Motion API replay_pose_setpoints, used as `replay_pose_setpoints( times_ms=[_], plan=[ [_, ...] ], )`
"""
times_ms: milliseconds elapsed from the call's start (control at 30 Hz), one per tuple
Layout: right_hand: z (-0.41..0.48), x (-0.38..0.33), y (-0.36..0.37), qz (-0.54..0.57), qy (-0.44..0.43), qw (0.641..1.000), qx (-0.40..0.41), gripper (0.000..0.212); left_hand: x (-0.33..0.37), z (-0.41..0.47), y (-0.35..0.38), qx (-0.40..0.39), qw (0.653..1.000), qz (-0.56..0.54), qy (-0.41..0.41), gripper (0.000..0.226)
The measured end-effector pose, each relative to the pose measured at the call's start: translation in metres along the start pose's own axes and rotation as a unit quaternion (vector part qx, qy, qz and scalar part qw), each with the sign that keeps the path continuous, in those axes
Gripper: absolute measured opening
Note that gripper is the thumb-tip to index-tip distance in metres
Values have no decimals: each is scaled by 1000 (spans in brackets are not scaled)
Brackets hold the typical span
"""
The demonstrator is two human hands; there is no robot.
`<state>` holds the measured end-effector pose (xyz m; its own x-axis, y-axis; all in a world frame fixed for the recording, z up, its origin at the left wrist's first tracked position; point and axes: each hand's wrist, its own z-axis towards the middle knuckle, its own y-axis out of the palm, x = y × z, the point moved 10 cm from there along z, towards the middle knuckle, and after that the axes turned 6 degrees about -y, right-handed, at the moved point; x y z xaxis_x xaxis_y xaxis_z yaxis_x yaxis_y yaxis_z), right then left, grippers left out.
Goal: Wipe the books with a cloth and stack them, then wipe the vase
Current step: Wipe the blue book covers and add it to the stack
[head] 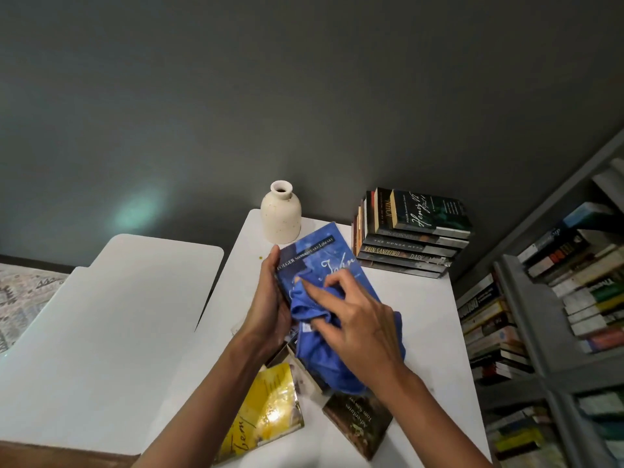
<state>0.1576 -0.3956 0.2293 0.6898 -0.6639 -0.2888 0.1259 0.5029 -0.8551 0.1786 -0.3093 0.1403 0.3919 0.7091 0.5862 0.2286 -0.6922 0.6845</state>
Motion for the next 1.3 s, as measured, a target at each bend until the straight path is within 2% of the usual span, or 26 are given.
replay_pose_setpoints(
  times_ms=[67, 200, 367, 567, 667, 767, 967, 1033, 1167, 1300],
  plan=[
    [-13, 9, -12, 14, 4, 1000, 23, 44, 9, -3, 0, -12, 1000, -3, 14, 65],
    [-2, 32, -38, -11, 77, 992, 96, 45, 7, -6, 5, 0, 999, 21, 24, 65],
    [6, -6, -25, -24, -21, 998, 46, 48, 22, -12, 14, -20, 999, -5, 37, 67],
    [15, 28, -48, -53, 76, 990, 110, 47, 20, -14, 21, -17, 997, 39, 57, 59],
    [27, 3, -42, -73, 46, 990, 111, 50, 20, -16, 32, -37, 997, 15, 68, 58],
    [8, -4, -31, -70, 1, 996, 63, 51, 28, -18, 21, -24, 997, 6, 79, 59],
    [18, 22, -52, -88, 81, 983, 139, 48, 19, -19, 31, -33, 996, 34, 81, 55],
    [28, 4, -48, -93, 69, 983, 141, 50, 12, -18, 36, -38, 996, 22, 74, 54],
    [9, -8, -29, -92, 13, 992, 89, 54, 7, -17, 26, -31, 998, 8, 57, 60],
    [6, 29, -45, -86, 98, 982, 134, 51, 5, -17, 23, -12, 997, 26, 68, 57]
  ],
)
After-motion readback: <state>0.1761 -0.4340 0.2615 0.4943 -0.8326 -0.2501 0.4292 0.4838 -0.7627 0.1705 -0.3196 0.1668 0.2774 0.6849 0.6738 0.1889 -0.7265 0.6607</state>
